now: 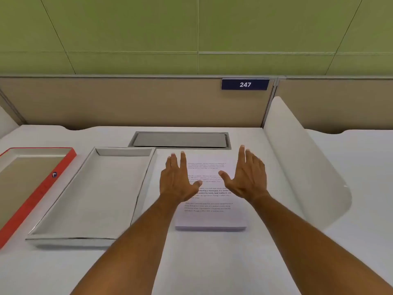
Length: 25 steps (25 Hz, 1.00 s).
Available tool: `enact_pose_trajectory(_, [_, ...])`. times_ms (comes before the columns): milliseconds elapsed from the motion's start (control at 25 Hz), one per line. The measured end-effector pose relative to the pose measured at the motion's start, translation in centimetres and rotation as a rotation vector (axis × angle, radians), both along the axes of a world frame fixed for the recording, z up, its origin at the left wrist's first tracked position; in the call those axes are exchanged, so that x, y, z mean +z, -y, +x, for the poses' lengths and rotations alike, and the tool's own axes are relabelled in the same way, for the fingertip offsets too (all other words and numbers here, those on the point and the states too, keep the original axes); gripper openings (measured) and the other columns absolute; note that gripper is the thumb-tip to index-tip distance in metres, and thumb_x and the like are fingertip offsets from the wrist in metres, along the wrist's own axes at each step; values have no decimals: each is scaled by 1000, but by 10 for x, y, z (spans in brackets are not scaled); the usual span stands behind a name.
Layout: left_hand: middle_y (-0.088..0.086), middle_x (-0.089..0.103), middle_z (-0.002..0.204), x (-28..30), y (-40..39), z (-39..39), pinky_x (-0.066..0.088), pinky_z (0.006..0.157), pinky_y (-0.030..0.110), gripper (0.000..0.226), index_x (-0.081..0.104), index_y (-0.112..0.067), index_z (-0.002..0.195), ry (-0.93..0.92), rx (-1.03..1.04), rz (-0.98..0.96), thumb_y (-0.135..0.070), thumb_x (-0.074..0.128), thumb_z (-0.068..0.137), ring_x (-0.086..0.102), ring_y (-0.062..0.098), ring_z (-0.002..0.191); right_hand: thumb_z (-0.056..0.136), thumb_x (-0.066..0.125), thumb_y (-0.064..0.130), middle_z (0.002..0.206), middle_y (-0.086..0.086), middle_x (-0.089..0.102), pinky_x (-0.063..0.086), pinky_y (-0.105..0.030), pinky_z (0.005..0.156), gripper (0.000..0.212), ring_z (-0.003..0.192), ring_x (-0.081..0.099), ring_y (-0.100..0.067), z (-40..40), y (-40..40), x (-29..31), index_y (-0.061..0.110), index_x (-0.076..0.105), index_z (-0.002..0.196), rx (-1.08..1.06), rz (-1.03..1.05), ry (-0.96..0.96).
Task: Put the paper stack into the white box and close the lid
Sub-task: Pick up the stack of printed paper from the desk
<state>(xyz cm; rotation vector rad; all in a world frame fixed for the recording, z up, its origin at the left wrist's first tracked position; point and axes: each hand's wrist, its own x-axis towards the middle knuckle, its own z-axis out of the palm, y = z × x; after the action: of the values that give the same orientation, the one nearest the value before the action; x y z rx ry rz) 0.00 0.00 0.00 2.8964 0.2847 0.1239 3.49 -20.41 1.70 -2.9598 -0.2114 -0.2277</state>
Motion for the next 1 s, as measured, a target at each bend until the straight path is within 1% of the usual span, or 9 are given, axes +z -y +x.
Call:
enact_pose_trajectory(120, [18,25,154,-21,-9,9,36,107,49,98,19,-15,150,-174,125,-201,-62,63,76,24,37,141,87,55,50,144,-14,49,40,-46,103,77,128,47,-33,10,-6,-22,9,30,147,-30,221,-230])
enact_pose_trajectory(160, [19,30,149,-28,-12,14,38,105,48,95,24,-13,147,-244,171,-284,-59,65,76,28,37,138,87,59,44,138,-14,55,44,-44,99,68,123,52,-33,12,-5,-30,8,39,141,-66,289,-310])
enact_pose_trajectory(240, [20,34,144,-38,-14,23,39,104,48,89,29,-11,144,-320,229,-411,-54,67,77,32,37,135,86,64,38,130,-15,61,48,-37,89,58,115,58,-33,18,-10,-43,4,49,131,-182,413,-385])
enact_pose_trajectory(360, [20,42,138,-46,-14,36,42,104,47,78,34,-9,140,-327,274,-517,-43,68,78,42,37,128,82,70,43,123,-15,62,49,-36,81,58,109,61,-34,27,-13,-52,3,52,121,-326,491,-487])
enact_pose_trajectory(480, [18,49,131,-45,-11,45,47,100,46,69,39,-9,133,-323,310,-575,-38,68,77,50,35,119,75,76,48,116,-15,65,54,-39,81,60,101,63,-33,35,-14,-59,5,55,112,-393,532,-548])
enact_pose_trajectory(600, [16,53,129,-47,-13,53,49,98,46,68,39,-7,131,-336,340,-596,-41,68,79,55,33,116,73,78,50,114,-15,65,55,-42,84,64,101,64,-34,43,-10,-64,4,56,111,-452,582,-574])
enact_pose_trajectory(720, [16,59,124,-52,-21,56,53,92,47,61,43,-4,128,-319,428,-763,-38,64,82,61,34,109,71,78,53,114,-15,65,55,-42,83,66,99,64,-34,48,-7,-66,5,55,111,-512,665,-603])
enact_pose_trajectory(840, [17,66,114,-55,-27,61,57,86,46,49,52,-2,122,-312,463,-934,-32,62,85,67,33,97,69,78,54,110,-13,66,56,-44,84,63,94,66,-33,52,-6,-68,10,51,104,-523,759,-645])
enact_pose_trajectory(1000, [16,68,112,-57,-28,67,58,81,40,41,56,-3,116,-347,421,-946,-31,61,87,68,32,94,73,76,55,103,-11,69,57,-40,78,54,86,67,-30,57,-8,-69,13,54,98,-457,690,-626])
